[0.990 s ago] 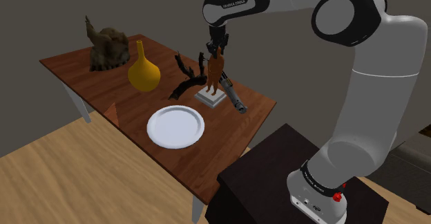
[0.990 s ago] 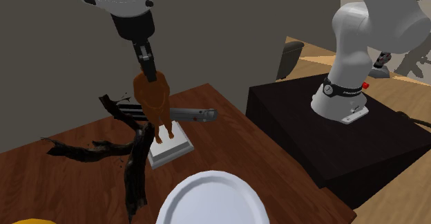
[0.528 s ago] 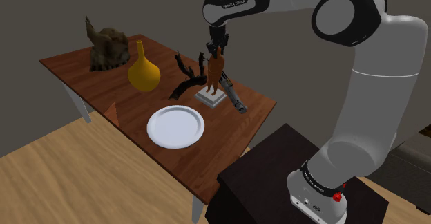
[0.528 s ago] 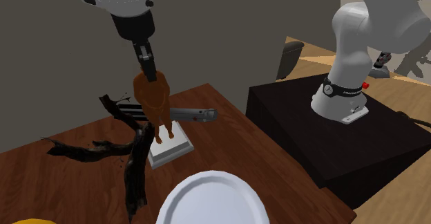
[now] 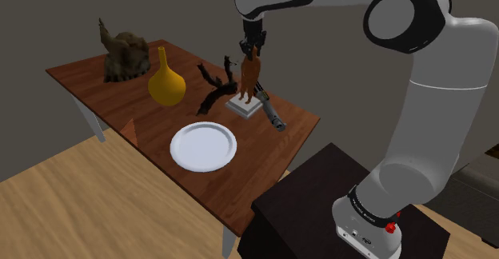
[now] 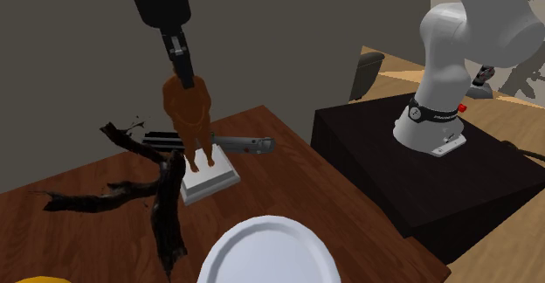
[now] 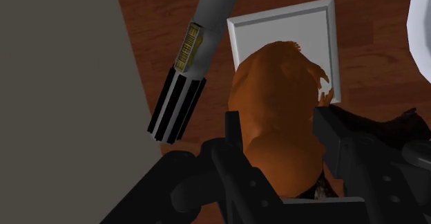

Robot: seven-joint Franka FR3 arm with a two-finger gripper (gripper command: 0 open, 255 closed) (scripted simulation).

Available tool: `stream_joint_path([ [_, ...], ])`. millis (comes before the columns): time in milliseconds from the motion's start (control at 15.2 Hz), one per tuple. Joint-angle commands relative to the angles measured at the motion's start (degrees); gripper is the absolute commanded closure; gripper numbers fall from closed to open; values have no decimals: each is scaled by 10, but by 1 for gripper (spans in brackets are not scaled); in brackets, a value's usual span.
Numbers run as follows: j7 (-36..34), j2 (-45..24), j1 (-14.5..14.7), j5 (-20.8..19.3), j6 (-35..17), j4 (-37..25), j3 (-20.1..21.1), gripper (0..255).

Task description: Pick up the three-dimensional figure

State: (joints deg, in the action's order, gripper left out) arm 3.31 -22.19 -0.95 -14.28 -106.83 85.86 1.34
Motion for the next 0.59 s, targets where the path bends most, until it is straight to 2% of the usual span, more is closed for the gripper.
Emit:
stream_joint_path([
  [0, 3, 5, 0, 1, 14, -11, 0, 255],
  [528, 13, 8, 1, 3, 58, -53, 0, 255],
])
